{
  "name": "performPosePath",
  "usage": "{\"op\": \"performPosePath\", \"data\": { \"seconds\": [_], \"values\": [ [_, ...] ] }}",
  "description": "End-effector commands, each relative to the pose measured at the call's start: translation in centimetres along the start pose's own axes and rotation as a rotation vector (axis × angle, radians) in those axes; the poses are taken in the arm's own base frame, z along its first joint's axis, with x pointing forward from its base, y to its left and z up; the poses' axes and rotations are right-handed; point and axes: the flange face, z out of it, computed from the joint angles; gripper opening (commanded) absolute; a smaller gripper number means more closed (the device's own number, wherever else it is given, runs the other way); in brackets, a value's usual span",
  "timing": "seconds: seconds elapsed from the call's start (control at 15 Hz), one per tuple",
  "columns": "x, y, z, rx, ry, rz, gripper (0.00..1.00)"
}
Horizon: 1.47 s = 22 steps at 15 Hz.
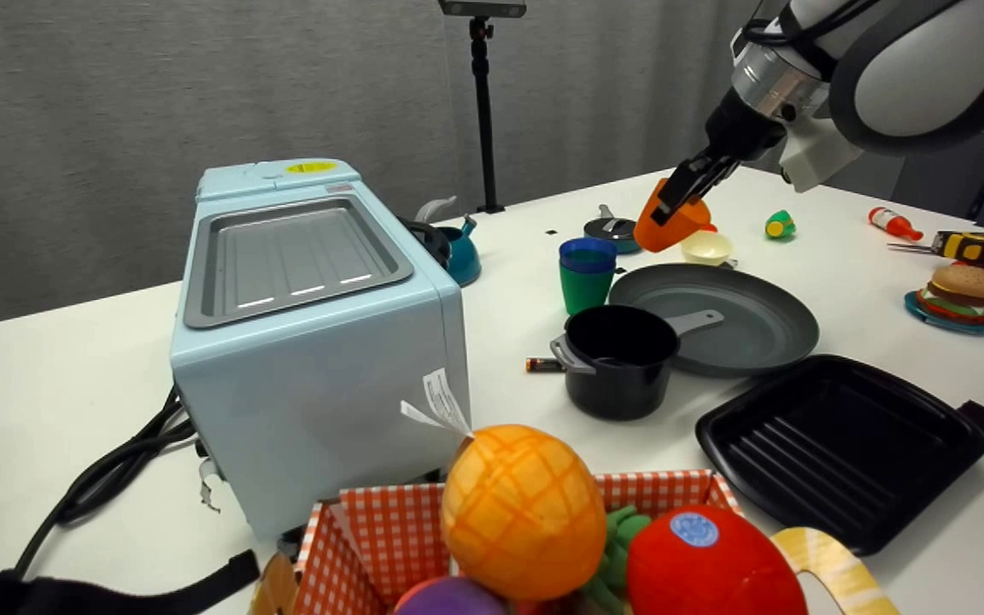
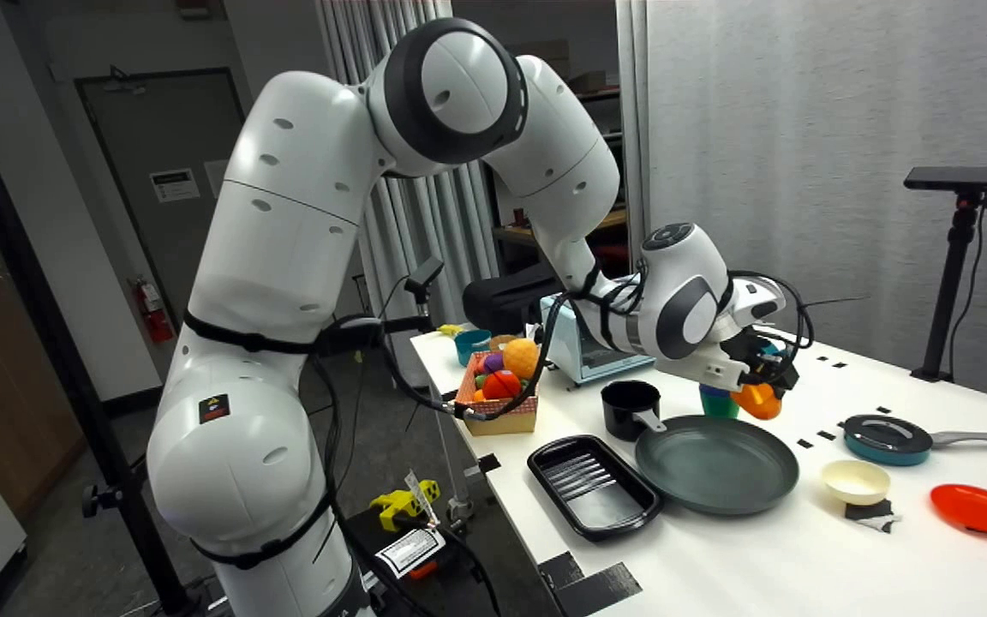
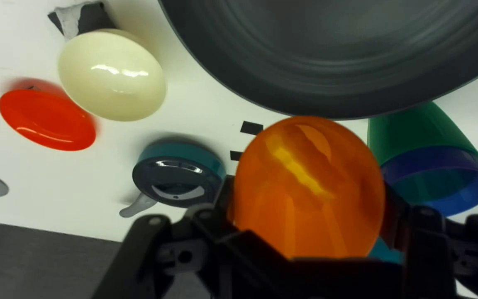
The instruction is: Put the yellow thing in the orange cup then put pour its contents on the plate
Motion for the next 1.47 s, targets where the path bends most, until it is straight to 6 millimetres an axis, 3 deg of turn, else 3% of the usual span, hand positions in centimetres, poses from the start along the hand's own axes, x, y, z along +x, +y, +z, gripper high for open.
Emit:
{"op": "performPosePath", "data": {
  "seconds": [0.0,0.4,1.4],
  "values": [
    [-0.9,-0.7,-2.1,0.016,0.111,-0.048,0.52],
    [-0.9,-2.5,-4.0,0.039,0.283,-0.158,0.52],
    [-2.7,-1.9,-7.0,-0.045,0.659,-0.308,0.52]
  ]
}}
